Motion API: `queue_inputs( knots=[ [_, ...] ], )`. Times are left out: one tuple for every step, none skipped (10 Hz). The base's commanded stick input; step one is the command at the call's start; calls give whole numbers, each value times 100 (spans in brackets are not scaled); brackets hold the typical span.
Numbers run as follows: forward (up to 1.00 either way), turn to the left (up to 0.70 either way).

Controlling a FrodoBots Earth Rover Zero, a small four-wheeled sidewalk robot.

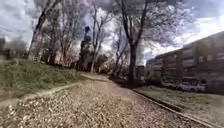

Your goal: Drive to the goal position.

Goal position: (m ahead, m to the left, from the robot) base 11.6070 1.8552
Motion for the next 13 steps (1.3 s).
queue_inputs(
  knots=[
    [70,0],
    [70,0],
    [70,0],
    [70,0],
    [70,0],
    [70,0],
    [70,0],
    [70,0],
    [70,0],
    [70,0],
    [70,0],
    [70,0],
    [70,0]
  ],
)
